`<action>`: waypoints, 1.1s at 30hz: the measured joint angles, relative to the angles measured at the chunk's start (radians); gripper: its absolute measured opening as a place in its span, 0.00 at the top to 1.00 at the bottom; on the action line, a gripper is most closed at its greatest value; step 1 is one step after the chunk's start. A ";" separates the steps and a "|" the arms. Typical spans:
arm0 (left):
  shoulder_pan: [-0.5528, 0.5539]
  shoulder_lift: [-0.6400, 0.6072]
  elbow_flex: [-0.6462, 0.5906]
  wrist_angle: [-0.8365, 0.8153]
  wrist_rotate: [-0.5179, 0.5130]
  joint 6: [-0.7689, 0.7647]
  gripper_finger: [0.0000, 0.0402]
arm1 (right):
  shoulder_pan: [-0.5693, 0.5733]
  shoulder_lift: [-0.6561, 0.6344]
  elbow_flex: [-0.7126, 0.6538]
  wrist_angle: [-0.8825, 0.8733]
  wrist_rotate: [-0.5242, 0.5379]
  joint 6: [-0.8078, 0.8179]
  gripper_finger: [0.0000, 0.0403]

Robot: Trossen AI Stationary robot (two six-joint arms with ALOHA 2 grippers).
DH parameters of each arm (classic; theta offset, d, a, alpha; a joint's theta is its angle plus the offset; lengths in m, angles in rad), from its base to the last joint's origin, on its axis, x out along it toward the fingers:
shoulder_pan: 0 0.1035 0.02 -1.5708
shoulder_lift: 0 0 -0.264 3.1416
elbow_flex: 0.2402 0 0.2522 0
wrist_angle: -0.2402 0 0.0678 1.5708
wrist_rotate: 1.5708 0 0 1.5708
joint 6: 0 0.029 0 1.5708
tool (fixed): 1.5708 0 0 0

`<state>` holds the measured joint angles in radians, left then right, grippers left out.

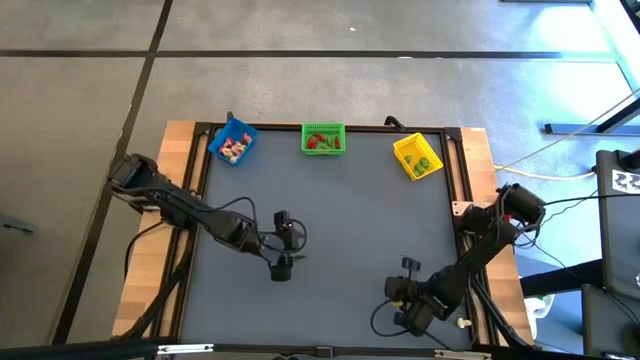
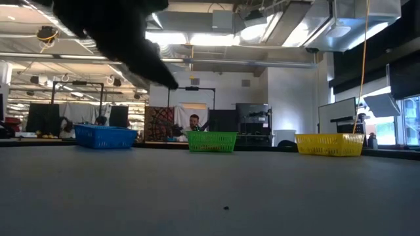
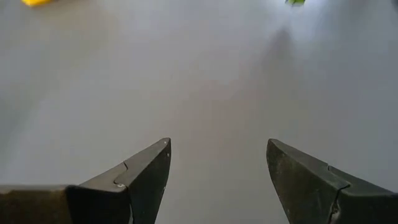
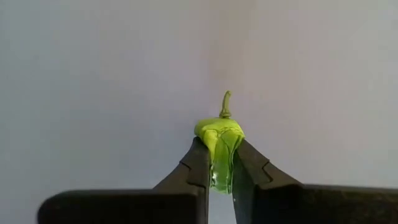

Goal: Sort produce into baskets
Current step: Put the green chili pepper into the yellow bin

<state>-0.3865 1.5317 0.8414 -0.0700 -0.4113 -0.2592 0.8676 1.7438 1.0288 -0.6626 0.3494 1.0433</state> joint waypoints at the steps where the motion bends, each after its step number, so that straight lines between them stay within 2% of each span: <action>1: -0.001 -0.008 0.005 0.002 0.000 0.002 0.35 | -0.010 -0.001 0.011 0.000 0.016 -0.020 0.93; 18: -0.039 -0.138 0.013 0.004 0.000 0.027 0.35 | -0.279 -0.001 0.183 -0.003 0.275 -0.390 0.92; 26: -0.041 -0.138 0.013 0.010 -0.006 0.051 0.35 | -0.373 0.003 0.186 0.208 0.306 -0.507 0.92; 33: -0.041 -0.136 0.013 0.081 -0.019 0.098 0.35 | -0.391 0.028 0.186 0.406 0.314 -0.584 0.92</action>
<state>-0.4271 1.3960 0.8543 0.0108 -0.4305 -0.1616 0.4767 1.7717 1.2148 -0.2564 0.6638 0.4598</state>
